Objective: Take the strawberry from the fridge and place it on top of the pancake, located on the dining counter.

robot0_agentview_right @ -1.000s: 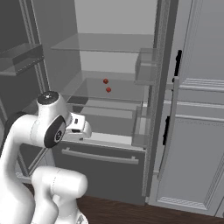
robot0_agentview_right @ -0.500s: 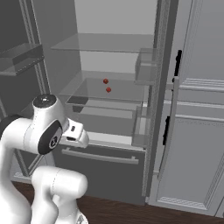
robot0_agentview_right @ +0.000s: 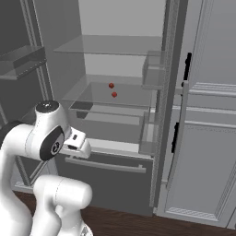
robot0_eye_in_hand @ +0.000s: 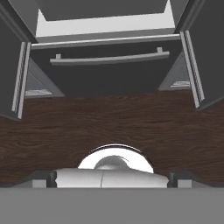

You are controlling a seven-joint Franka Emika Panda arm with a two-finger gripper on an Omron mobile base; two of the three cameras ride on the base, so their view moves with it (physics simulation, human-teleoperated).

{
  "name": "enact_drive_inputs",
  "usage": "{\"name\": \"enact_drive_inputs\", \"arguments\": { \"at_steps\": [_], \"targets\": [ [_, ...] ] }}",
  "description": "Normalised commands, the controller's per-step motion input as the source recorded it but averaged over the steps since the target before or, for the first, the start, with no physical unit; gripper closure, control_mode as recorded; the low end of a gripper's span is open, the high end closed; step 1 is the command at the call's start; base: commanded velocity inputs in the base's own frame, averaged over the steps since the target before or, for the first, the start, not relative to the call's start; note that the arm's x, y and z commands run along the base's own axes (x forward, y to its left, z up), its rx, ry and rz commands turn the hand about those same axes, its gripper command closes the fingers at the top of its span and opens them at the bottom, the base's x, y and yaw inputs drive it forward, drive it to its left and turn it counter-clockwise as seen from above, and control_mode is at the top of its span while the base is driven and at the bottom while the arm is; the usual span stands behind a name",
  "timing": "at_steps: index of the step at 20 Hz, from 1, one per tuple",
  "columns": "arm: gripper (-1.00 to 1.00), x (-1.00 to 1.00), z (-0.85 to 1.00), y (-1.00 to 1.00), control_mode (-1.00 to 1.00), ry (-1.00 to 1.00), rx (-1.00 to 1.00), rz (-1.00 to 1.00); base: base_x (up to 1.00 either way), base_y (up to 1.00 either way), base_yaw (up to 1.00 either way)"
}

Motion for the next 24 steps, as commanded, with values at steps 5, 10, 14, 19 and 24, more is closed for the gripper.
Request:
{"name": "enact_drive_inputs", "arguments": {
  "at_steps": [5, 10, 14, 19, 24],
  "targets": [
    [-1.0, 0.0, -0.31, 0.0, -1.0, -0.08, 0.0, 0.03, 0.0, 0.0, 0.0],
    [-1.0, -0.09, -0.16, 0.02, -1.0, -0.11, -0.03, 0.03, 0.0, 0.0, 0.0],
    [-1.0, -0.01, 0.0, 0.0, -1.0, -0.03, 0.0, 0.02, 0.0, 0.0, 0.0],
    [-1.0, 0.0, 0.0, 0.01, -1.0, 0.0, 0.0, 0.04, 0.0, 0.0, 0.0],
    [-1.0, 0.04, 0.0, 0.0, 1.0, 0.0, 0.0, 0.0, 0.04, 0.0, 0.0]
  ]
}}
